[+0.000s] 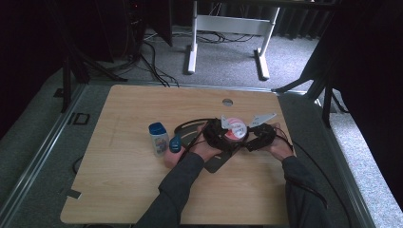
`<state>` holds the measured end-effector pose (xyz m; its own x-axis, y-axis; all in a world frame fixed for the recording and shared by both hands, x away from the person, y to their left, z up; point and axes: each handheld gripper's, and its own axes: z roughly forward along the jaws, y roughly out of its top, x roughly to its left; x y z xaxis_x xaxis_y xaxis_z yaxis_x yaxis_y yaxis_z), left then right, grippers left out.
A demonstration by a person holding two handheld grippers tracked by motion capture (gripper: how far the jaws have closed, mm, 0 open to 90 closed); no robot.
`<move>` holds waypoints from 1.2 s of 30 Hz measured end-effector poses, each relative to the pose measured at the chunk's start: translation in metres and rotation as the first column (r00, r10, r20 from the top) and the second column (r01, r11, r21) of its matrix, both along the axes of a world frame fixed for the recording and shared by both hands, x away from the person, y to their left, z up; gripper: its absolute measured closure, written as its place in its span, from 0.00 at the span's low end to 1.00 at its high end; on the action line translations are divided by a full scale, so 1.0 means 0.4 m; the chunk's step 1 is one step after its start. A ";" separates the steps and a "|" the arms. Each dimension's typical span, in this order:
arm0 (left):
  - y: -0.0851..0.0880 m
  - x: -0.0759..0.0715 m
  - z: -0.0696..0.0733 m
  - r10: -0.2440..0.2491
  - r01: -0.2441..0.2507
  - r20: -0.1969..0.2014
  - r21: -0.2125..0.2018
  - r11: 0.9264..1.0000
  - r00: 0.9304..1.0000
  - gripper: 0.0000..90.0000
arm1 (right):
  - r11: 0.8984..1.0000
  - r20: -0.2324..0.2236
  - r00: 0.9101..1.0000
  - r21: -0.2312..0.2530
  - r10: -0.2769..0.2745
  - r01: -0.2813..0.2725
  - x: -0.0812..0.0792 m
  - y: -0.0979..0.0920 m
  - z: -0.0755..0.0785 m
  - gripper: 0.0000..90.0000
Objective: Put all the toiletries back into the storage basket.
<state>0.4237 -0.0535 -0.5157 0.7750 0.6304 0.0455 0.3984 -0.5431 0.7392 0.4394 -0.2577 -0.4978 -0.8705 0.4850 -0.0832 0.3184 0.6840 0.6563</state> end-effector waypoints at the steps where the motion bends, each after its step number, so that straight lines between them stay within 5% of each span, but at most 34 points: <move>1: -0.001 0.001 -0.003 0.000 0.000 -0.003 0.004 1.000 1.000 0.11 | 1.000 0.000 1.000 -0.008 -0.001 0.001 0.000 0.002 -0.003 0.24; 8: -0.005 0.005 -0.018 -0.007 0.008 -0.032 0.030 1.000 0.999 0.12 | 1.000 -0.012 1.000 -0.031 0.001 -0.001 0.001 0.005 -0.023 0.25; 13: 0.010 0.005 -0.021 0.003 -0.002 -0.055 0.003 1.000 0.998 0.16 | 1.000 -0.035 0.999 -0.026 -0.010 0.009 0.004 -0.002 -0.030 0.28; 19: 0.020 -0.016 -0.019 0.039 -0.040 -0.063 -0.015 0.999 0.997 0.23 | 0.999 -0.003 1.000 0.029 -0.017 0.017 -0.003 -0.032 0.023 0.31; 25: 0.023 -0.047 -0.017 0.084 -0.084 -0.049 0.003 0.996 0.995 0.29 | 0.998 0.005 0.999 0.047 -0.046 0.046 -0.012 -0.069 0.027 0.40; 36: 0.028 -0.093 -0.011 0.123 -0.122 -0.021 0.016 0.992 0.992 0.72 | 0.991 -0.005 0.994 0.078 -0.107 0.107 -0.011 -0.090 -0.009 0.66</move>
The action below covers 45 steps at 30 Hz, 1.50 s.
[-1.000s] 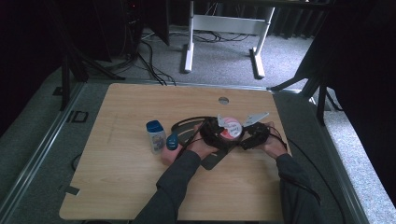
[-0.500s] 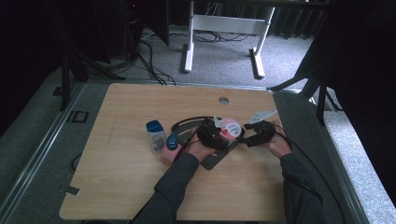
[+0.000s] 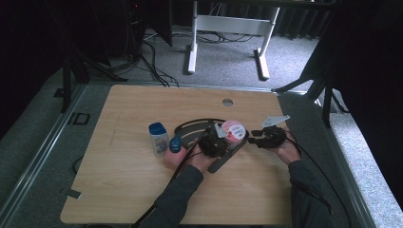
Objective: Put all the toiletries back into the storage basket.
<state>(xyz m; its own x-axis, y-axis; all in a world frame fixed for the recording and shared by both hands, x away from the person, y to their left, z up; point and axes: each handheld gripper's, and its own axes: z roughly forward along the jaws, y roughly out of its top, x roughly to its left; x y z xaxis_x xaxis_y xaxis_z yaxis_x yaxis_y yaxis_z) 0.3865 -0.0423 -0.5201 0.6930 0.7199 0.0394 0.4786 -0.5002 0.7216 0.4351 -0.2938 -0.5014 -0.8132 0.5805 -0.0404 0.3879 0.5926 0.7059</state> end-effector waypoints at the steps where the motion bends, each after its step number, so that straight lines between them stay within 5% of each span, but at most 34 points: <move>1: 0.001 0.000 -0.001 0.006 -0.006 0.000 0.002 1.000 1.000 0.76 | 1.000 0.001 1.000 0.004 -0.009 0.009 0.001 0.000 -0.001 0.68; 8: 0.005 0.008 -0.005 0.074 -0.074 0.001 0.006 0.997 0.997 0.99 | 0.998 0.003 0.998 0.009 -0.069 0.069 0.013 -0.003 -0.009 0.80; 15: -0.001 0.019 -0.011 0.139 -0.140 0.017 0.024 0.990 0.990 1.00 | 0.988 0.014 0.988 -0.007 -0.154 0.155 0.026 0.001 -0.023 1.00; 26: -0.006 0.059 -0.028 0.209 -0.209 -0.017 -0.005 0.978 0.978 1.00 | 0.969 0.013 0.971 -0.059 -0.240 0.240 0.051 0.024 -0.045 1.00; 45: -0.020 0.072 -0.035 0.199 -0.199 -0.026 -0.014 0.980 0.980 0.98 | 0.978 -0.005 0.978 -0.017 -0.206 0.206 0.049 0.020 -0.043 1.00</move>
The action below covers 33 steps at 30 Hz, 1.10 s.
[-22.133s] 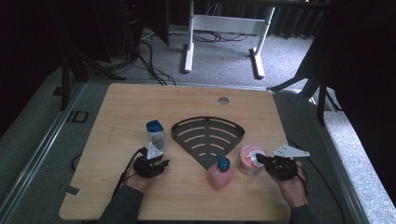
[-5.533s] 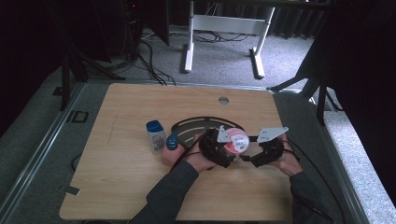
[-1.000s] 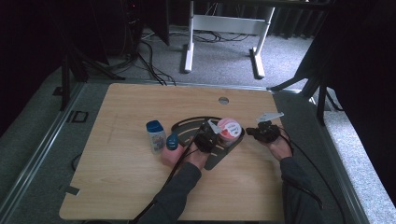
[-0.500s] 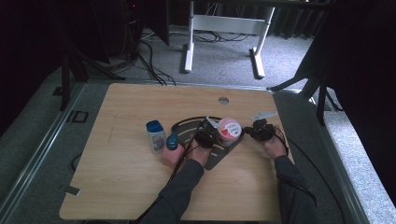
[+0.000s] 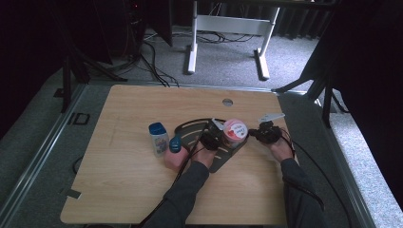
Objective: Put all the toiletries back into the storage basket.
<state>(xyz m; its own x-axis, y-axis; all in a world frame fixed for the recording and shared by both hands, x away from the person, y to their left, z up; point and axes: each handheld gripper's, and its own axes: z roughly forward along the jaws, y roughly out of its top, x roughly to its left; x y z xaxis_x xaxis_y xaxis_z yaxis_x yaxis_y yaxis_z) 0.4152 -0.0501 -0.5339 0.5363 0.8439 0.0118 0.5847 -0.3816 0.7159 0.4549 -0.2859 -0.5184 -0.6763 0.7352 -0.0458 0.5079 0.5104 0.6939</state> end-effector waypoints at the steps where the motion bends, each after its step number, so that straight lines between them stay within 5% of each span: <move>1: 0.002 -0.002 0.000 0.000 0.000 -0.002 -0.005 1.000 1.000 0.95 | 1.000 0.002 1.000 -0.002 -0.003 0.003 0.000 0.000 -0.002 1.00; 16: 0.020 -0.075 0.019 -0.100 0.100 -0.014 -0.026 0.995 0.995 0.73 | 0.999 -0.041 0.998 0.001 -0.041 0.041 -0.064 -0.039 -0.035 0.80; 25: 0.037 -0.119 0.044 -0.185 0.184 -0.017 -0.055 0.981 0.983 0.68 | 0.999 -0.055 0.997 -0.007 -0.050 0.050 -0.122 -0.043 -0.067 0.75; 33: 0.054 -0.162 0.061 -0.249 0.248 -0.010 -0.058 0.967 0.968 0.67 | 0.998 -0.038 0.998 0.036 -0.053 0.055 -0.170 -0.054 -0.075 0.75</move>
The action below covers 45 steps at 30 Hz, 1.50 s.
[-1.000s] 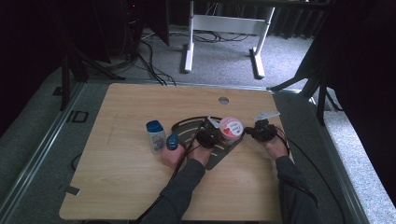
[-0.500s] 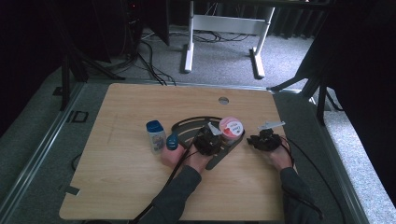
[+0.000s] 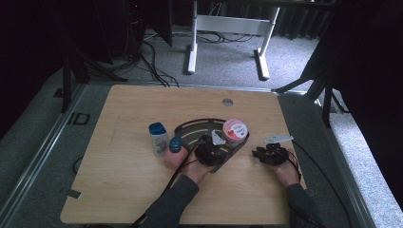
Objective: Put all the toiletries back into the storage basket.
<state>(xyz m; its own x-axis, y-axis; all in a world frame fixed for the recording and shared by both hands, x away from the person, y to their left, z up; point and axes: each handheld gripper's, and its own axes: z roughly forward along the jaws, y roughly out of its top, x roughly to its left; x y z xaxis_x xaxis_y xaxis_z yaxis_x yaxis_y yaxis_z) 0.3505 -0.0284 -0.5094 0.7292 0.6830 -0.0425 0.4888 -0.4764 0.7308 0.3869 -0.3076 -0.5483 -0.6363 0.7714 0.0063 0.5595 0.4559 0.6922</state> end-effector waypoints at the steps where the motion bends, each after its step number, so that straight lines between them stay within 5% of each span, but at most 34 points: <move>1: 0.004 -0.005 0.003 -0.006 0.006 -0.005 -0.002 1.000 1.000 0.67 | 1.000 0.004 1.000 0.007 -0.001 0.001 -0.006 -0.002 0.000 0.75; 10: 0.049 -0.033 0.033 -0.045 0.045 -0.014 0.008 0.999 0.999 0.71 | 1.000 0.013 1.000 0.023 0.005 -0.006 -0.048 -0.012 -0.006 0.75; 19: 0.095 -0.050 0.079 -0.102 0.101 0.016 0.072 0.992 0.995 0.84 | 1.000 0.019 0.999 0.014 0.026 -0.027 -0.069 0.005 -0.004 0.74; 25: 0.127 -0.044 0.118 -0.081 0.077 0.037 0.090 0.993 0.996 1.00 | 0.999 0.016 0.999 0.009 0.034 -0.035 -0.072 0.010 -0.006 0.74; 38: 0.181 -0.032 0.169 -0.086 0.079 0.066 0.096 0.992 0.994 1.00 | 0.999 0.016 0.999 0.015 0.041 -0.041 -0.073 0.009 -0.006 0.74; 45: 0.247 -0.013 0.216 -0.031 0.023 0.096 0.088 0.996 0.995 1.00 | 0.999 0.016 0.999 0.016 0.043 -0.044 -0.073 0.008 -0.007 0.73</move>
<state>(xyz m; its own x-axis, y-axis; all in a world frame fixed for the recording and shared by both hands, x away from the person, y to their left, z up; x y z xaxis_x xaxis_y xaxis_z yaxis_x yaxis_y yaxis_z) 0.3453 0.0706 -0.4232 0.7454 0.6609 0.0876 0.4035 -0.5518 0.7298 0.3579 -0.3043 -0.5509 -0.6693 0.7429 0.0086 0.5287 0.4681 0.7080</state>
